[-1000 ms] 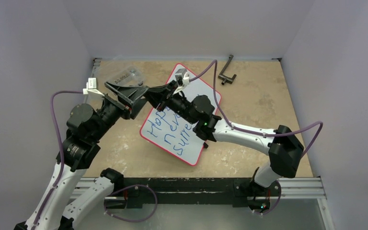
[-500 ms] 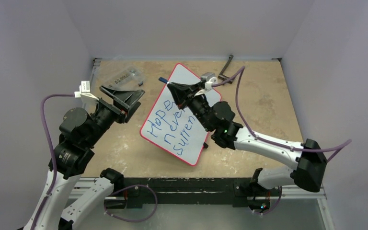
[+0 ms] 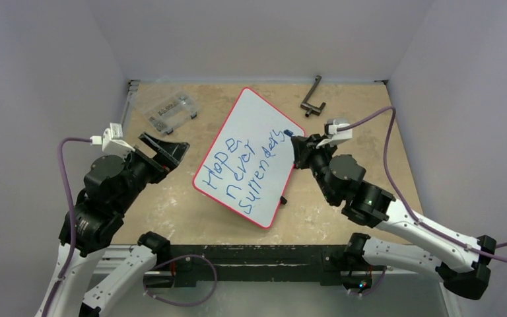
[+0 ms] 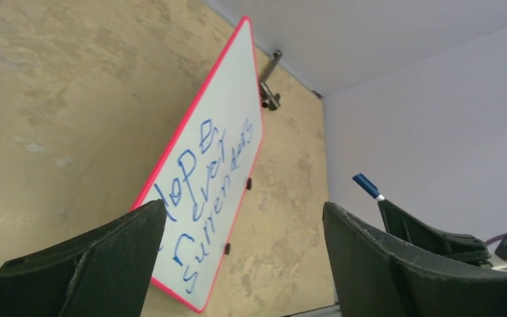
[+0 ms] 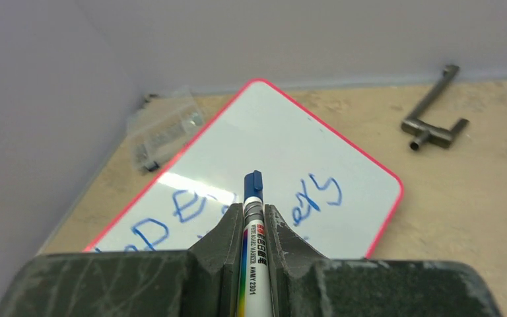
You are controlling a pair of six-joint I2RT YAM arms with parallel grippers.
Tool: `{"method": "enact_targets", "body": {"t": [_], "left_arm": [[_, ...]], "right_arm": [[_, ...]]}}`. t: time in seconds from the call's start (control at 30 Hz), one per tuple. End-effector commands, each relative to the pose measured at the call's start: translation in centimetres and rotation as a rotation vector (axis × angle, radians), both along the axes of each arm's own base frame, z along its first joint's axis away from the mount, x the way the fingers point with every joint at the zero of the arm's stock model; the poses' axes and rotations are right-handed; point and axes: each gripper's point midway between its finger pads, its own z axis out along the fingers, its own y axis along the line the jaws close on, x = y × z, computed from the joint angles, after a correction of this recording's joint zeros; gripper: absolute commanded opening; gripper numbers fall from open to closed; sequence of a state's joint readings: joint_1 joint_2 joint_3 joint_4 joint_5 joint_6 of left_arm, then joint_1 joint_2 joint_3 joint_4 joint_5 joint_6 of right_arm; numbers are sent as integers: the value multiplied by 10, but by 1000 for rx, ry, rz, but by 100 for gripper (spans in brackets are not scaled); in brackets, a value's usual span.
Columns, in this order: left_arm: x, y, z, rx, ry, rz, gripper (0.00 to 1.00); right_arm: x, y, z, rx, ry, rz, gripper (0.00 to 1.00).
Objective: Write a sentence on the whiteboard
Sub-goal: Put down the whiteboard marker at the center of the board.
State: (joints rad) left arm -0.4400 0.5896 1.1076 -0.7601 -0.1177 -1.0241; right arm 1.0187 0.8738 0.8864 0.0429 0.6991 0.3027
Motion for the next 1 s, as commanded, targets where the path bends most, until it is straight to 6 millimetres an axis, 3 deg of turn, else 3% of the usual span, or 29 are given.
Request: {"method": "enact_targets", "body": {"t": [0.0, 0.17, 0.4, 0.67, 0.97], "left_arm": [[-2, 26, -7, 201, -8, 58, 88], [1, 36, -19, 315, 43, 73, 88], [5, 37, -31, 356, 79, 71, 88], [6, 38, -41, 378, 99, 66, 88], [7, 39, -50, 394, 117, 69, 88]], "right_arm": [[-16, -47, -67, -175, 246, -136, 0], [-35, -64, -112, -257, 456, -183, 0], [-54, -63, -178, -350, 715, -128, 0], [-35, -76, -203, -359, 784, -144, 0], [-30, -68, -273, -371, 884, -154, 0]]}}
